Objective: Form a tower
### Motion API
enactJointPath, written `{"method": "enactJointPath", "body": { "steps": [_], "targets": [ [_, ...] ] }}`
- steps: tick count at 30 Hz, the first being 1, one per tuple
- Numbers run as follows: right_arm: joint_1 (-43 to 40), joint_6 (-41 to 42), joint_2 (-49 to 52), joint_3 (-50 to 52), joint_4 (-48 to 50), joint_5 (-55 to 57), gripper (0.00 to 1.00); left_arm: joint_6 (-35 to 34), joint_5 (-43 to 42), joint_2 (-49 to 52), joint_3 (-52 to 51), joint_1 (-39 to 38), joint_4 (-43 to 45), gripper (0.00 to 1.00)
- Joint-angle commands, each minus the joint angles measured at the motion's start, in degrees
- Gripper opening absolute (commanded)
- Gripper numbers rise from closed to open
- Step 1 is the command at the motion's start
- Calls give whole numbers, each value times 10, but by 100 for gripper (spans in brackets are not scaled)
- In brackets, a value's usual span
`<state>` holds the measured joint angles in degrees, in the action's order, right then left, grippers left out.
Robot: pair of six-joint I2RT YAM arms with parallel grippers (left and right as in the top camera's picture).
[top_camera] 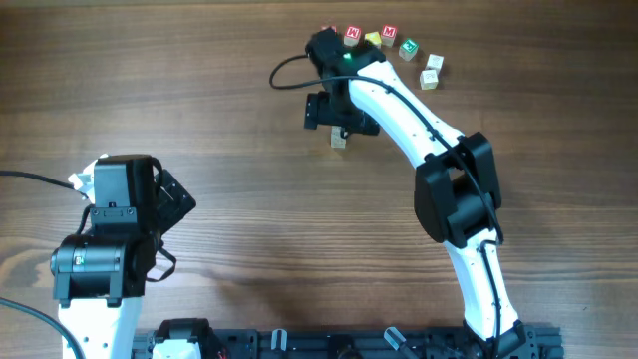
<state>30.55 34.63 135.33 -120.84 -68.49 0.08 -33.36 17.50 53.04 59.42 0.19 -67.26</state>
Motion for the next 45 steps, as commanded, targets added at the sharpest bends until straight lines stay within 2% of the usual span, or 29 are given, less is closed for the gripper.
{"method": "enactJointPath", "body": {
  "steps": [1, 7, 11, 12, 14, 16, 21, 27, 30, 34, 38, 45],
  "targets": [
    [-2, -1, -46, -29, -3, 35, 100, -5, -1, 0, -1, 5, 0, 100],
    [-2, -28, -136, -29, -11, 82, 100, -5, -1, 0, -1, 5, 0, 100],
    [-2, -254, -136, -24, -26, 44, 100, -5, -1, 0, -1, 5, 0, 100],
    [-2, -307, -136, -24, -28, 17, 100, -5, -1, 0, -1, 5, 0, 100],
    [-2, -464, -136, -24, -48, -74, 100, -5, -1, 0, -1, 5, 0, 100],
    [-3, -563, -136, -24, -65, -102, 100, -5, -1, 0, -1, 5, 0, 100],
    [-3, -585, -136, -24, -41, -75, 100, -5, -1, 0, -1, 5, 0, 100],
    [-10, -714, -103, 26, -32, -87, 100, -5, -1, 0, -1, 5, 0, 100],
    [-16, -749, -101, 39, -18, -82, 100, -5, -1, 0, -1, 5, 0, 100],
    [-36, -752, -101, 83, 33, -76, 100, -5, -1, 0, -1, 5, 0, 100],
    [-36, -800, -93, 92, 87, -76, 99, -5, -1, 0, -1, 5, 0, 100],
    [-35, -826, -75, 92, 79, -109, 100, -5, -1, 0, -1, 5, 0, 100]
  ]
}}
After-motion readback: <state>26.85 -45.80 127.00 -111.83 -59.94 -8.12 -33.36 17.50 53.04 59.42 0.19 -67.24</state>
